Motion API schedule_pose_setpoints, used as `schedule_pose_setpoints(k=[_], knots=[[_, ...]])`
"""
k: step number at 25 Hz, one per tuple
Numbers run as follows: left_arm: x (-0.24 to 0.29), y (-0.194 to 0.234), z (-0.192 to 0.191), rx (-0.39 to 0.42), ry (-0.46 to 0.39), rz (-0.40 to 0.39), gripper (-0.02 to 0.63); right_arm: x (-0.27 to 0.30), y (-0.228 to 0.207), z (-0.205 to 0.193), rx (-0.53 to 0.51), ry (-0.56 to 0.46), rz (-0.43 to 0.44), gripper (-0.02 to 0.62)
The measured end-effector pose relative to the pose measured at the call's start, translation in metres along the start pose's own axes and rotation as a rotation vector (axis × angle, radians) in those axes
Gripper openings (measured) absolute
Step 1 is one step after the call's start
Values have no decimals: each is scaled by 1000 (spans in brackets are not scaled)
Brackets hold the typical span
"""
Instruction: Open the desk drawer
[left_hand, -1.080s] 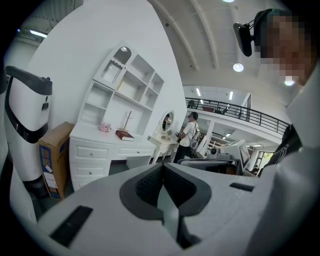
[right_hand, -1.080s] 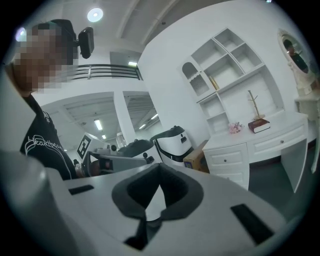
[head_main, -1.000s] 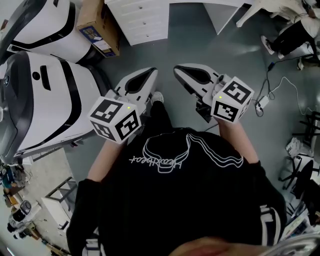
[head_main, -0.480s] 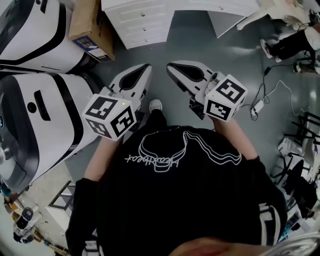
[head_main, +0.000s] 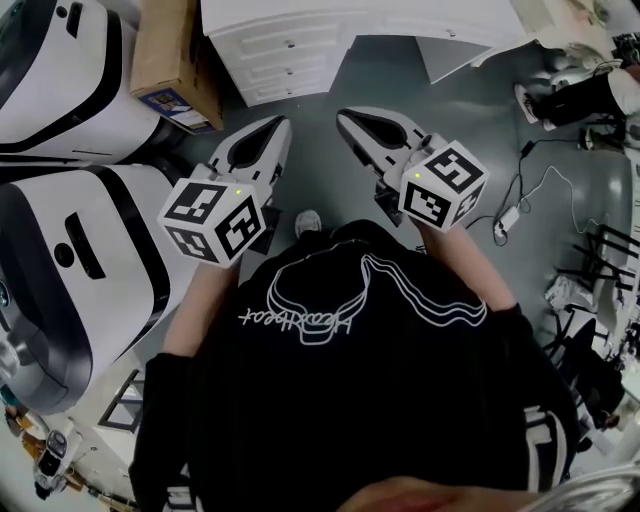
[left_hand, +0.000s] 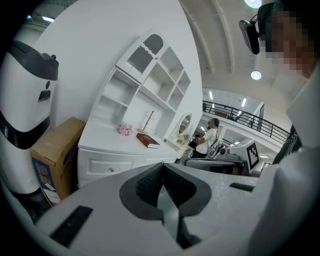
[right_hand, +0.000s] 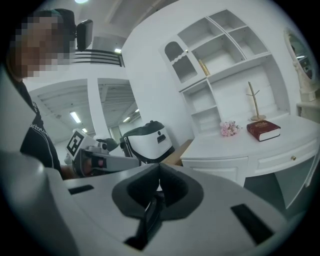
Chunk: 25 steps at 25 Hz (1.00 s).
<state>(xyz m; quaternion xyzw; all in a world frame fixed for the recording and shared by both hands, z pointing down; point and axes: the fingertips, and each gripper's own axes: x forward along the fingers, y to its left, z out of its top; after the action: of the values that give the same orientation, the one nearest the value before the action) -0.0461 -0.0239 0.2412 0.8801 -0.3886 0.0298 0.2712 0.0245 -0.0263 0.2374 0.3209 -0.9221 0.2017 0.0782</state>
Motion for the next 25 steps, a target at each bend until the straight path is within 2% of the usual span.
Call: schedule_pose_setpoints(k=[12, 19, 25], knots=[[37, 44, 0, 21, 32, 30, 3, 50, -62, -2, 8, 25, -43, 8], [71, 79, 1, -12, 77, 62, 3, 98, -114, -16, 22, 64, -50, 71], [95, 113, 4, -56, 102, 91, 3, 142, -158, -26, -64, 120, -87, 115]])
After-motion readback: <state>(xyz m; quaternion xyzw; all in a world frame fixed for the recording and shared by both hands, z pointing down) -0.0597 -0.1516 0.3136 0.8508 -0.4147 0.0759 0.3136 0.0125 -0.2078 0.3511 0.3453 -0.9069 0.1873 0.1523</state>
